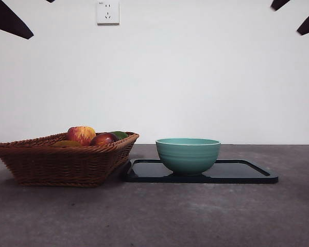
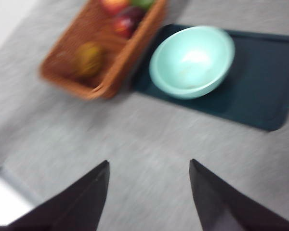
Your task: Pick up the wifruite, put it on the bowl, pick up the plate, put it on desk
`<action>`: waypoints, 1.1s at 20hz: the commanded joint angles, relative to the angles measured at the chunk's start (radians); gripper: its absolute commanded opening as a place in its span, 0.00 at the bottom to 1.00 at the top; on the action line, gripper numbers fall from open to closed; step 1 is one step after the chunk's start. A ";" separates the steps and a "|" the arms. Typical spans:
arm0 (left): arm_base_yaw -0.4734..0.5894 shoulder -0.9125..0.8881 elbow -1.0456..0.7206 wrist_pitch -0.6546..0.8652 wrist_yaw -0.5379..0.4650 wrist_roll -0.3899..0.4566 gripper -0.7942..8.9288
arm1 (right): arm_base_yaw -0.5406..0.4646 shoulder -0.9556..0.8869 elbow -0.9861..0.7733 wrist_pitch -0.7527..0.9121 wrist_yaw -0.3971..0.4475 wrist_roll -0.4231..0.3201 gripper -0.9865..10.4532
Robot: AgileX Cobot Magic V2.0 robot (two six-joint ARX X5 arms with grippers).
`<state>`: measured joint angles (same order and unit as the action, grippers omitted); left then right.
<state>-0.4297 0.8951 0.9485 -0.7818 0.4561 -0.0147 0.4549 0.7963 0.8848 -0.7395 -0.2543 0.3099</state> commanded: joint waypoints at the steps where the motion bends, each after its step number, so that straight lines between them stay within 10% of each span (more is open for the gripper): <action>1: -0.005 0.006 0.011 0.010 0.009 0.015 0.44 | -0.010 0.115 0.084 0.015 0.036 -0.001 0.32; 22: -0.005 0.006 0.011 0.007 0.009 0.023 0.44 | -0.099 0.953 0.434 0.198 0.051 -0.090 0.33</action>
<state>-0.4297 0.8951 0.9485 -0.7826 0.4561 -0.0086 0.3515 1.7332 1.2980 -0.5476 -0.2050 0.2314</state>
